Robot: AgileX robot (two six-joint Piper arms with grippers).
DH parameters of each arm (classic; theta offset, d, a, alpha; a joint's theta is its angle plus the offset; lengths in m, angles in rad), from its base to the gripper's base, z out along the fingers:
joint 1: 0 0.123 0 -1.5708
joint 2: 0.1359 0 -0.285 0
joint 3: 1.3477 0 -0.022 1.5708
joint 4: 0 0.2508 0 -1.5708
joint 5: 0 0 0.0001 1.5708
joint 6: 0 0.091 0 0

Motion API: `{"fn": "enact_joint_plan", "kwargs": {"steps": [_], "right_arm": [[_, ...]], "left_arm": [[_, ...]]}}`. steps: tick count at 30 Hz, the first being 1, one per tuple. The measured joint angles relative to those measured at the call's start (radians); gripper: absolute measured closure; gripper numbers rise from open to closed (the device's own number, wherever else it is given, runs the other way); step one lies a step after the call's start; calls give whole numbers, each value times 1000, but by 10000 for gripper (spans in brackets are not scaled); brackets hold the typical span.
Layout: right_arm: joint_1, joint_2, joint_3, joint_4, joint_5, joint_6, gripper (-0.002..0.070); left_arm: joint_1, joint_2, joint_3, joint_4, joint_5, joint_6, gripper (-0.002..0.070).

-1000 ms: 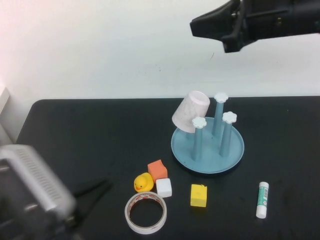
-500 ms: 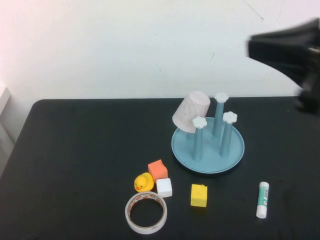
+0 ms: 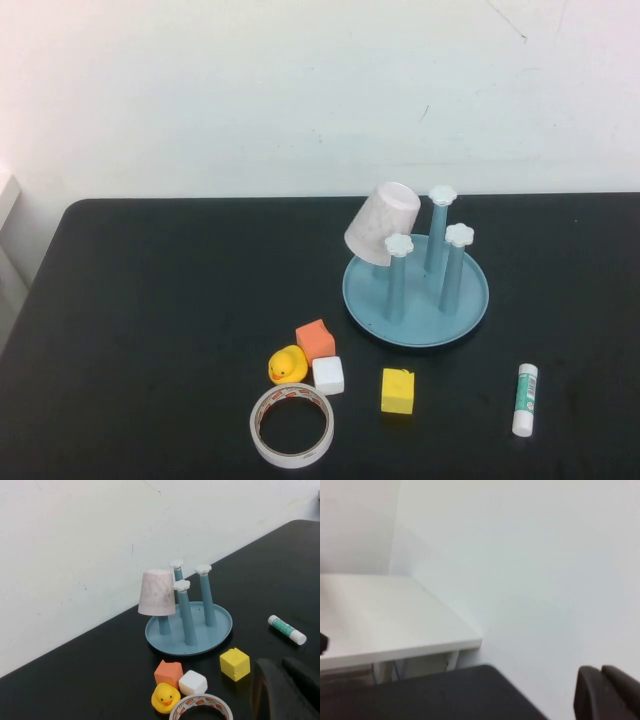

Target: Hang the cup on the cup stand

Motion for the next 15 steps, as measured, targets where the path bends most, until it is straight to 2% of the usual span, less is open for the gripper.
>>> {"fn": "enact_joint_plan", "kwargs": {"steps": [6,15], "right_arm": [[0,-145,72,6,2,4,671],[0,-169,100,6,2,4,673]], "left_arm": [[0,0,4,0,0,0,676],[0,0,6,0,7,0,676]]}}
